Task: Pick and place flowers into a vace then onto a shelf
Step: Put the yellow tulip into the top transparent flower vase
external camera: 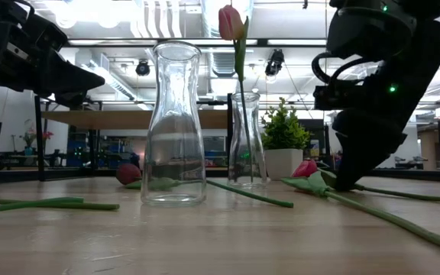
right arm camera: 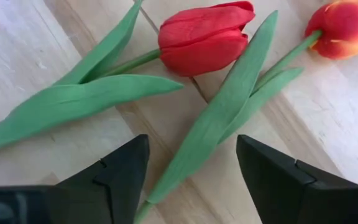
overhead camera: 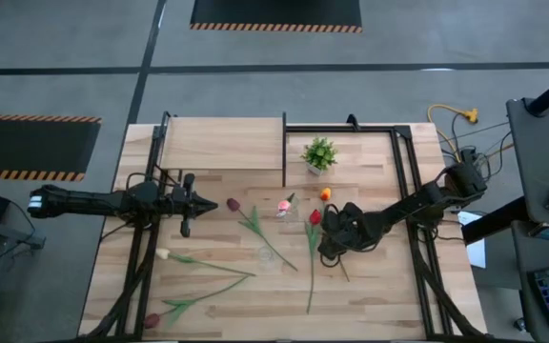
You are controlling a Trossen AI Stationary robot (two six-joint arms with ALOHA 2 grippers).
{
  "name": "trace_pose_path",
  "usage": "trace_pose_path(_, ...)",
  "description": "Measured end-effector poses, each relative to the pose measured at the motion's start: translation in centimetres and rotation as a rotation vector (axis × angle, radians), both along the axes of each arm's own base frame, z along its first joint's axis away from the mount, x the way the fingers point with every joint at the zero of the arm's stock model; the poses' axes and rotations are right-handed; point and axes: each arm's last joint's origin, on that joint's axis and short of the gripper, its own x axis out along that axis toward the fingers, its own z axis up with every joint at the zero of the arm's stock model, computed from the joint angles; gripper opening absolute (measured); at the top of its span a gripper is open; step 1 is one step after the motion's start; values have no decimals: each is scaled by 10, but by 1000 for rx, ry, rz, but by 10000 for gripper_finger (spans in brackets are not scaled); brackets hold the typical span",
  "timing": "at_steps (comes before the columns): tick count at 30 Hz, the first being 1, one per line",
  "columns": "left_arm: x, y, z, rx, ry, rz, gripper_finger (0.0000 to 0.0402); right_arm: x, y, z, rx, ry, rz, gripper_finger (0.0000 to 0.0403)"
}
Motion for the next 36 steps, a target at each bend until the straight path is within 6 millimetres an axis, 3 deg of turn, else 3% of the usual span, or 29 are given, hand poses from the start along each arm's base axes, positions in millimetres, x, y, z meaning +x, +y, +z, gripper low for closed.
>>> trace_pose_path(8, 0, 0, 0, 0, 0, 0, 0, 0, 0, 2, 20, -10, -16, 197)
trace_pose_path(27, 0, 0, 0, 0, -1, 0, 0, -9, -4, 6, 9, 38, -64, 19)
trace_pose_path(36, 0, 0, 0, 0, -1, 0, 0, -20, -7, 13, 18, 82, -95, 14)
